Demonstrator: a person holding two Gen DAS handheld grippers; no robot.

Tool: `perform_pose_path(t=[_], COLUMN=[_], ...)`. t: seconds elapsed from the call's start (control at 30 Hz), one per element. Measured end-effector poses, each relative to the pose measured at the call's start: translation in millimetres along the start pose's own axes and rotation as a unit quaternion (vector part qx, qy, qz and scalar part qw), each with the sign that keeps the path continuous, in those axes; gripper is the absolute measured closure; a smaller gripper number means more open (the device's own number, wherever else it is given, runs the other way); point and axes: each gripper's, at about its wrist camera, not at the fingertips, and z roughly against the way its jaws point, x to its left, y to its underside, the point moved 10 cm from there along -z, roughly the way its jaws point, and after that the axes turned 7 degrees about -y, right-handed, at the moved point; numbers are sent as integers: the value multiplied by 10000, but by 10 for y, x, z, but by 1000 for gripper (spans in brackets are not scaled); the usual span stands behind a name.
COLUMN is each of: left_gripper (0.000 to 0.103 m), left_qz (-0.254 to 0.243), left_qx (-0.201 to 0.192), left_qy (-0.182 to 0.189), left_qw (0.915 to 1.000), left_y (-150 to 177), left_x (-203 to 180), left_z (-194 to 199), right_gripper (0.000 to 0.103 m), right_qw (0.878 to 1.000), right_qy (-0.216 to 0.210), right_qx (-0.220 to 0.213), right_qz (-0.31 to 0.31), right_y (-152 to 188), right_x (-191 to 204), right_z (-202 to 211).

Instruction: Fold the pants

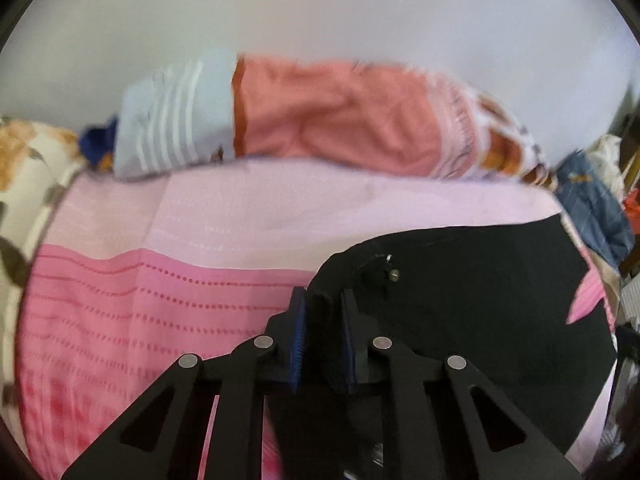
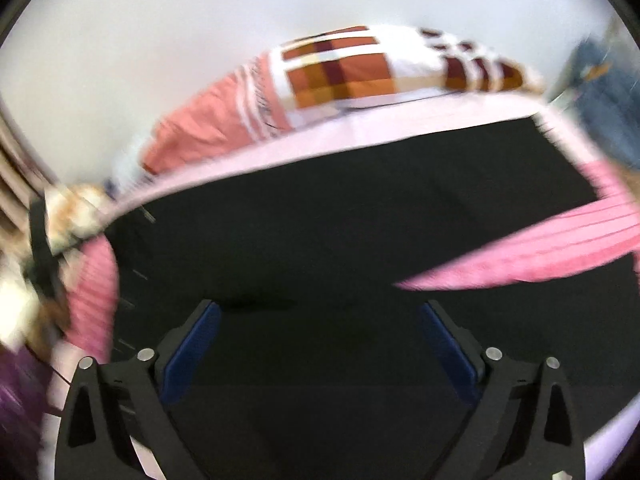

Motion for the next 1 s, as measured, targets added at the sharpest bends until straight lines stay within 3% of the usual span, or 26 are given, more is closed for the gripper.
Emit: perform_pose_path(t=[0.13, 0.2, 0.37, 0.4, 0.5, 0.53, 0.57, 0.6, 0.83, 1.0], left_gripper=[86, 86, 86, 86, 86, 86, 87, 86, 86, 86], left_qz=[23, 94, 327, 397, 649, 751, 811, 844, 1102, 1314], left_qx=[-540, -629, -715, -712, -619, -559, -499, -446, -251, 2], left_qy=[139, 194, 258, 273, 324, 359, 386, 394, 293, 102], left_qw=[9984, 9978, 9966, 9963, 9954, 9950, 9947, 9947, 9932, 9913], left_y=[138, 246, 607, 665, 840, 893, 932, 966, 1109, 1417], left_x=[-318, -425, -608, -621, -652, -655, -659, -667, -548, -337], left_z=[630, 815, 1177, 1230, 1305, 1307, 1298, 1288, 1311, 1423], right_gripper=[10, 11, 30, 30, 36, 50, 84, 94, 96, 96], right_qw=[9924, 9843, 9684, 9640, 9442, 9401, 9415, 9447, 9572, 9580], right_qy=[-1074, -1512, -1844, -1875, -2011, -2056, -1971, -1811, -1809, -1867], right_qx=[287, 427, 891, 972, 1194, 1224, 1338, 1447, 1107, 1221], right_qz=[-524, -803, -1427, -1618, -2318, -2426, -2386, -2320, -1969, -1803], right_y=[-380, -526, -767, -790, -780, -771, -733, -679, -378, 174], right_x=[168, 227, 130, 76, -94, -112, -121, -136, 42, 234], right_z=[-312, -487, -1041, -1136, -1369, -1411, -1464, -1493, -1079, -635])
